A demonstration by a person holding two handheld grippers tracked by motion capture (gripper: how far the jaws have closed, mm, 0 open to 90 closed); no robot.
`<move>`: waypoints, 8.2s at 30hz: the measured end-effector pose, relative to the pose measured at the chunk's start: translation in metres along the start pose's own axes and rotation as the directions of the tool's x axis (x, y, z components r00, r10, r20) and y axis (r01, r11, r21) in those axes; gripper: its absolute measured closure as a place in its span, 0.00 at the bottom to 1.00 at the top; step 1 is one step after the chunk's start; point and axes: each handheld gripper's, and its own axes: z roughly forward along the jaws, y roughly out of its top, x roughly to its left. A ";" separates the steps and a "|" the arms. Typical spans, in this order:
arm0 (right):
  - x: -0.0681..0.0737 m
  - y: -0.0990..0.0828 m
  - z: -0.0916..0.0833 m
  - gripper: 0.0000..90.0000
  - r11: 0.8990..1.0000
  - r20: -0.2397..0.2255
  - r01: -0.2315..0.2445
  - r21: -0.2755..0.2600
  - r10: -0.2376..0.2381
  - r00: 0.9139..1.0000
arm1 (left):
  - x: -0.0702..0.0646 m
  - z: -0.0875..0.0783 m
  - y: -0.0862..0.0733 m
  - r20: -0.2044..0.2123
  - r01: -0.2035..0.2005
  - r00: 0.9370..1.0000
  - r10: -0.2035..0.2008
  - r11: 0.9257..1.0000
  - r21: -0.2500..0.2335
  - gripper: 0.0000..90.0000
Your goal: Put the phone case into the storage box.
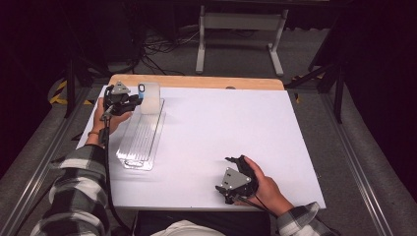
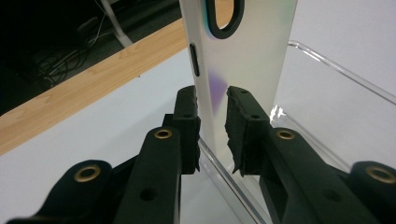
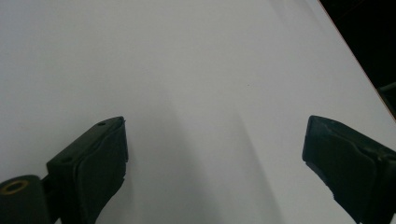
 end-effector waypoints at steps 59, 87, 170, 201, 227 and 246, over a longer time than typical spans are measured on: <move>-0.006 0.006 -0.007 0.09 0.993 -0.015 -0.091 -0.069 0.090 0.996 | -0.010 -0.010 0.010 -0.016 -0.037 0.999 0.036 0.997 -0.068 0.85; -0.014 0.004 -0.014 0.08 0.982 0.037 -0.140 -0.125 0.146 0.989 | -0.048 -0.040 0.018 0.007 -0.114 0.993 0.117 0.975 -0.191 0.75; -0.032 -0.001 -0.037 0.04 0.934 0.158 -0.224 -0.278 0.275 0.948 | -0.130 -0.088 -0.004 0.077 -0.161 0.978 0.195 0.933 -0.321 0.03; -0.034 -0.002 -0.040 0.04 0.932 0.172 -0.229 -0.282 0.284 0.943 | -0.151 -0.103 -0.015 0.094 -0.195 0.965 0.245 0.909 -0.367 0.04; -0.034 -0.001 -0.045 0.04 0.928 0.187 -0.229 -0.294 0.291 0.938 | -0.166 -0.106 -0.029 0.133 -0.166 0.964 0.230 0.913 -0.373 0.04; -0.035 -0.006 -0.047 0.05 0.928 0.197 -0.236 -0.290 0.299 0.934 | -0.179 -0.097 -0.038 0.142 -0.158 0.965 0.220 0.923 -0.352 0.05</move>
